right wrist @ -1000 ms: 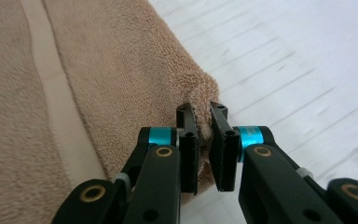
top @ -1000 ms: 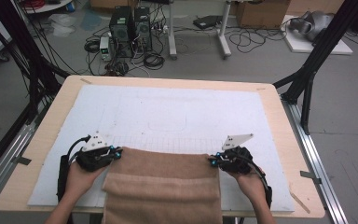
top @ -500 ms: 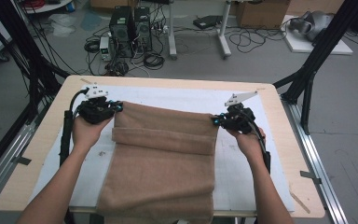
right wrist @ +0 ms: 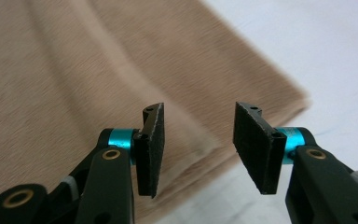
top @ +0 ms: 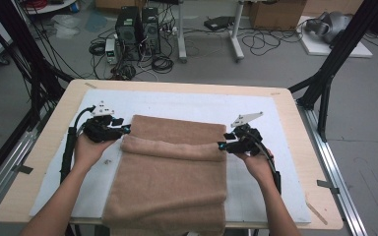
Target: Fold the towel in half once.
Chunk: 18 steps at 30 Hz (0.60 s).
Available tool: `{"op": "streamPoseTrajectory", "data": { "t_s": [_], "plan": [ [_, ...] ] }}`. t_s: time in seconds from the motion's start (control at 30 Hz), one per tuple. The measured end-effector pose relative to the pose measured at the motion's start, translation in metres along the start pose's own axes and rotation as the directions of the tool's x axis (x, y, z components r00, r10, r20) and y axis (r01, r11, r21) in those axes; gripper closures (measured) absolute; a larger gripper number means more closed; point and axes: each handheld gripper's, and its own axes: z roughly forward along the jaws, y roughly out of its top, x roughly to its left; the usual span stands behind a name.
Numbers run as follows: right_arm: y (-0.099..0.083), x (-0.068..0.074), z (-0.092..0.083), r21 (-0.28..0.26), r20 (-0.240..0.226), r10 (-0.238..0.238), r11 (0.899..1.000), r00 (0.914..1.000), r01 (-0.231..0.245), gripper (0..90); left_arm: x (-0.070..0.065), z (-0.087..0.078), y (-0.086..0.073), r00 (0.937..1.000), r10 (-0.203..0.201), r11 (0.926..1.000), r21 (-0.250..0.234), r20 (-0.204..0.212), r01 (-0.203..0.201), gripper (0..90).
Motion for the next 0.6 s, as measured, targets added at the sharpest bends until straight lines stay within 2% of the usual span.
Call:
{"op": "streamPoseTrajectory", "data": {
  "t_s": [0.1, 0.17, 0.23, 0.3, 0.37, 0.4, 0.5, 0.6],
  "plan": [
    [-0.008, 0.006, 0.011, 0.042, -0.034, -0.008, 0.999, 0.9994, 0.010, 51.4, -0.006, 0.010, -0.010, 0.9981, 0.012, 0.9990, 0.041, 0.060, -0.015, 59.4],
    [-0.011, 0.009, 0.016, 0.057, -0.037, -0.011, 0.998, 0.9992, 0.013, 51.4, -0.011, 0.017, -0.016, 0.9967, 0.030, 0.9961, 0.080, 0.076, -0.036, 60.3],
    [-0.014, 0.010, 0.019, 0.076, -0.033, -0.010, 0.997, 0.9994, 0.012, 52.3, -0.013, 0.024, -0.021, 0.9948, 0.033, 0.9917, 0.121, 0.096, -0.045, 60.3],
    [-0.016, 0.010, 0.021, 0.083, -0.032, -0.010, 0.996, 0.9994, 0.013, 57.8, -0.016, 0.031, -0.026, 0.9934, 0.046, 0.9835, 0.170, 0.105, -0.064, 61.8],
    [-0.018, 0.011, 0.023, 0.090, -0.044, -0.008, 0.996, 0.9990, 0.011, 65.1, -0.019, 0.032, -0.026, 0.9942, 0.052, 0.9839, 0.166, 0.095, -0.067, 65.0],
    [-0.018, 0.012, 0.023, 0.087, -0.041, -0.021, 0.996, 0.9989, 0.024, 68.7, -0.019, 0.031, -0.026, 0.9939, 0.059, 0.9837, 0.164, 0.093, -0.074, 69.0],
    [-0.018, 0.012, 0.022, 0.086, -0.057, -0.020, 0.996, 0.9982, 0.025, 78.0, -0.020, 0.029, -0.024, 0.9929, 0.074, 0.9832, 0.160, 0.093, -0.088, 82.3],
    [-0.017, 0.013, 0.019, 0.077, -0.065, -0.028, 0.996, 0.9975, 0.033, 81.7, -0.022, 0.025, -0.023, 0.9931, 0.082, 0.9852, 0.144, 0.084, -0.093, 85.5]
  ]
}}
